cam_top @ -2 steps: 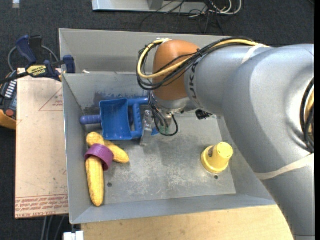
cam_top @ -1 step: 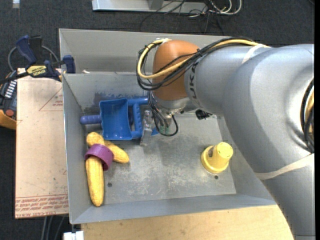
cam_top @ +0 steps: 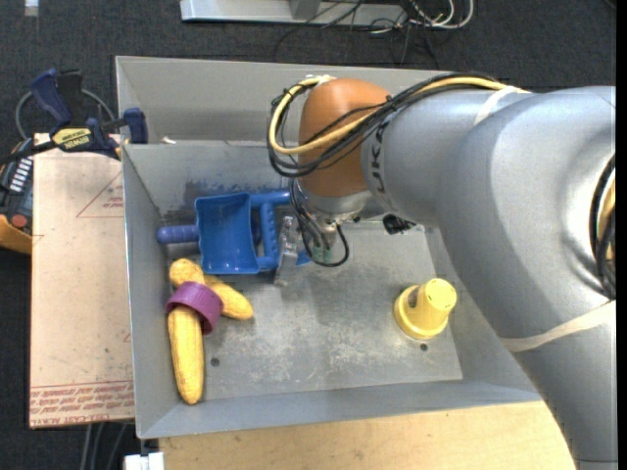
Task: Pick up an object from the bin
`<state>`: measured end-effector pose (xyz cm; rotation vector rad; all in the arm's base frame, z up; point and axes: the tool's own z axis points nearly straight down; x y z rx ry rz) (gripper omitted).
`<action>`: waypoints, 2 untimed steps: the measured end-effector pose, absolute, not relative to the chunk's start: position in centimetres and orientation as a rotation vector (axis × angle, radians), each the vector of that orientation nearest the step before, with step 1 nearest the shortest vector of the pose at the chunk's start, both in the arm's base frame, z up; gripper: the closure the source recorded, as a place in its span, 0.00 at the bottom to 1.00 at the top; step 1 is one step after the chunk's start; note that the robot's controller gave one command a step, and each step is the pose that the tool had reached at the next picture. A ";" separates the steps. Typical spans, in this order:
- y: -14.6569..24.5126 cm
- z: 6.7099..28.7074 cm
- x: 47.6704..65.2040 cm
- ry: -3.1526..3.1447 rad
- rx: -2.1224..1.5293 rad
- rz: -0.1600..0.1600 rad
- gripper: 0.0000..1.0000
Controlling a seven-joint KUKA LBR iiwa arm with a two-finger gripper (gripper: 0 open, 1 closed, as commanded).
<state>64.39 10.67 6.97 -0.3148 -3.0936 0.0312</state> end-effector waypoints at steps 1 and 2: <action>10.7 7.0 64.4 -3.094 -0.315 0.031 1.00; 10.7 7.0 64.4 -3.094 -0.315 0.032 1.00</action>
Offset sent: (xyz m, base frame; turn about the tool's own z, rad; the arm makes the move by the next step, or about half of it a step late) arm 0.0000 0.0000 0.0000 0.0000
